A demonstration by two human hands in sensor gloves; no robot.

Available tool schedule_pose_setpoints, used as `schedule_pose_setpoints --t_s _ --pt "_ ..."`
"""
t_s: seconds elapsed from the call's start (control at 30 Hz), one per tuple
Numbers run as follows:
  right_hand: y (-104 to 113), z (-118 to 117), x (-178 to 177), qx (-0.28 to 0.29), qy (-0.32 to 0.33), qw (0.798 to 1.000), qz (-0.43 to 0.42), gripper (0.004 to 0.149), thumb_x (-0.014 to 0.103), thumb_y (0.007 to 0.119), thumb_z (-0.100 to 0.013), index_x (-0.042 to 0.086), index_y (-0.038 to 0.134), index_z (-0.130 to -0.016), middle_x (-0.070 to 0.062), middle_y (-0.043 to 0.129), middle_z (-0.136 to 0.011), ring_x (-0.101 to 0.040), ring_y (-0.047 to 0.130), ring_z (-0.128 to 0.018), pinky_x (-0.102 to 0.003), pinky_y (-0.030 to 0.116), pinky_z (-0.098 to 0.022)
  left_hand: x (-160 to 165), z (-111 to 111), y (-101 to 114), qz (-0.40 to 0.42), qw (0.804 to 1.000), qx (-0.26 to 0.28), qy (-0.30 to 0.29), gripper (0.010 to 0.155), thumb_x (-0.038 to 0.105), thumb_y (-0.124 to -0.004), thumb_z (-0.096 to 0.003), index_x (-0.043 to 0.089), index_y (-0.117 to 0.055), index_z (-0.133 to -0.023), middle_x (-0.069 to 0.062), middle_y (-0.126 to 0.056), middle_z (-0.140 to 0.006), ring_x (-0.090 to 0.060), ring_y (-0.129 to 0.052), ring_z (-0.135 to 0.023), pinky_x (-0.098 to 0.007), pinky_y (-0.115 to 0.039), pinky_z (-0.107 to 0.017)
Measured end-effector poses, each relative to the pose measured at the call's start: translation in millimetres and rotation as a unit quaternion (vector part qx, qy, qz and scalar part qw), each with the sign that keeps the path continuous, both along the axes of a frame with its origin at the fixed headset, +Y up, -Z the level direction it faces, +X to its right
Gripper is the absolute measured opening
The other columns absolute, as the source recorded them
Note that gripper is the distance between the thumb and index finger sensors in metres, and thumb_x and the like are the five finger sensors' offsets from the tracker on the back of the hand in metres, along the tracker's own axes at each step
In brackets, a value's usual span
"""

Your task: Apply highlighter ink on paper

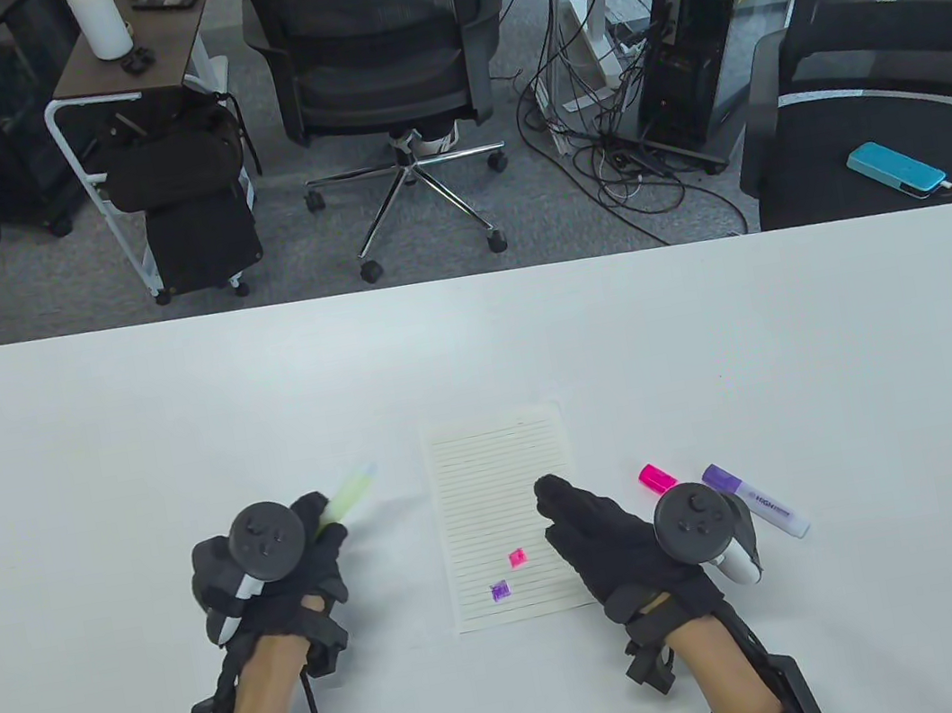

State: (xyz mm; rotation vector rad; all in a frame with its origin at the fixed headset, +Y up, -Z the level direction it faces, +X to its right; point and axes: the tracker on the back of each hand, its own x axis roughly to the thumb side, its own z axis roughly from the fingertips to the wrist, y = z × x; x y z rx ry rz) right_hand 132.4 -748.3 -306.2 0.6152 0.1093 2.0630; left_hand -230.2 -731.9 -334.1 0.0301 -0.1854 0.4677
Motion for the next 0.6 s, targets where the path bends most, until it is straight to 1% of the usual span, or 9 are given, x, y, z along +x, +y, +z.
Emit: schedule_pose_setpoints --t_s 0.07,0.13,0.23,0.33,0.37,0.4,0.5,0.53,0.6 --pt "3.0 1.9 -2.0 0.013 -0.001 1.000 0.003 0.058 0.051 0.061 -0.065 0.025 0.046 -0.115 -0.018 0.056 -0.117 -0.051 0.059 -0.101 -0.070 0.051 -0.070 27.9 10.2 1.1 0.040 0.998 0.010 -0.057 0.056 0.044 -0.070 -0.0419 0.019 -0.065 -0.091 -0.004 -0.085 -0.082 -0.021 -0.099 -0.058 -0.054 -0.080 -0.055" --pt "5.1 3.7 -5.1 0.022 0.003 1.000 0.010 0.058 0.050 0.063 -0.065 0.027 0.045 -0.116 -0.018 0.056 -0.118 -0.051 0.060 -0.101 -0.070 0.051 -0.070 49.5 18.0 2.1 0.044 0.992 0.011 -0.119 0.055 0.044 -0.069 -0.0422 0.019 -0.064 -0.092 -0.004 -0.084 -0.082 -0.021 -0.098 -0.058 -0.055 -0.078 -0.057" --pt "8.7 7.8 -14.3 0.041 0.031 0.999 0.014 0.062 0.049 0.069 -0.065 0.032 0.039 -0.117 -0.016 0.054 -0.119 -0.049 0.061 -0.101 -0.070 0.052 -0.070 74.6 29.2 2.3 0.022 0.987 0.018 -0.161 0.055 0.045 -0.069 -0.0424 0.019 -0.065 -0.091 -0.004 -0.085 -0.081 -0.020 -0.098 -0.057 -0.055 -0.078 -0.057" --pt "12.2 11.9 -23.8 0.066 0.045 0.996 0.035 0.062 0.044 0.076 -0.064 0.033 0.043 -0.116 -0.017 0.055 -0.114 -0.046 0.069 -0.093 -0.068 0.057 -0.069 84.1 34.1 2.0 0.024 0.982 0.030 -0.184 0.055 0.047 -0.069 -0.0424 0.019 -0.066 -0.090 -0.003 -0.085 -0.079 -0.019 -0.098 -0.056 -0.055 -0.078 -0.057" --pt "14.2 13.1 -24.8 0.085 0.043 0.994 0.058 0.060 0.042 0.077 -0.064 0.033 0.047 -0.114 -0.014 0.060 -0.111 -0.043 0.075 -0.088 -0.067 0.060 -0.067 84.6 35.2 2.6 0.032 0.980 0.033 -0.194 0.055 0.049 -0.070 -0.0425 0.020 -0.067 -0.089 -0.002 -0.086 -0.078 -0.019 -0.098 -0.055 -0.055 -0.078 -0.057" --pt "16.0 13.2 -25.8 0.105 0.045 0.991 0.073 0.057 0.040 0.078 -0.063 0.032 0.051 -0.112 -0.012 0.067 -0.106 -0.040 0.080 -0.082 -0.065 0.063 -0.066 84.5 36.2 3.8 0.048 0.977 0.047 -0.202 0.055 0.050 -0.070 -0.0424 0.020 -0.068 -0.088 -0.001 -0.087 -0.076 -0.018 -0.098 -0.053 -0.055 -0.078 -0.057" --pt "14.9 13.9 -31.0 0.095 0.058 0.992 0.064 0.055 0.037 0.080 -0.063 0.030 0.053 -0.110 -0.012 0.072 -0.100 -0.037 0.084 -0.075 -0.062 0.067 -0.064 89.0 38.6 6.0 0.067 0.973 0.055 -0.214 0.055 0.052 -0.072 -0.0418 0.020 -0.071 -0.087 -0.001 -0.089 -0.073 -0.017 -0.099 -0.050 -0.055 -0.079 -0.056" --pt "13.0 14.6 -35.1 0.082 0.069 0.993 0.054 0.051 0.033 0.078 -0.063 0.028 0.056 -0.109 -0.012 0.076 -0.095 -0.035 0.087 -0.070 -0.061 0.069 -0.062 92.0 40.7 5.7 0.061 0.974 0.055 -0.210 0.055 0.052 -0.073 -0.0414 0.020 -0.072 -0.086 -0.001 -0.089 -0.073 -0.018 -0.100 -0.051 -0.056 -0.079 -0.057" --pt "12.7 15.7 -38.5 0.085 0.070 0.993 0.048 0.049 0.030 0.078 -0.062 0.026 0.060 -0.108 -0.013 0.079 -0.090 -0.032 0.089 -0.063 -0.059 0.071 -0.060 95.8 43.4 4.8 0.033 0.976 0.043 -0.211 0.055 0.050 -0.071 -0.0423 0.022 -0.070 -0.090 -0.002 -0.087 -0.081 -0.022 -0.100 -0.060 -0.059 -0.075 -0.060"
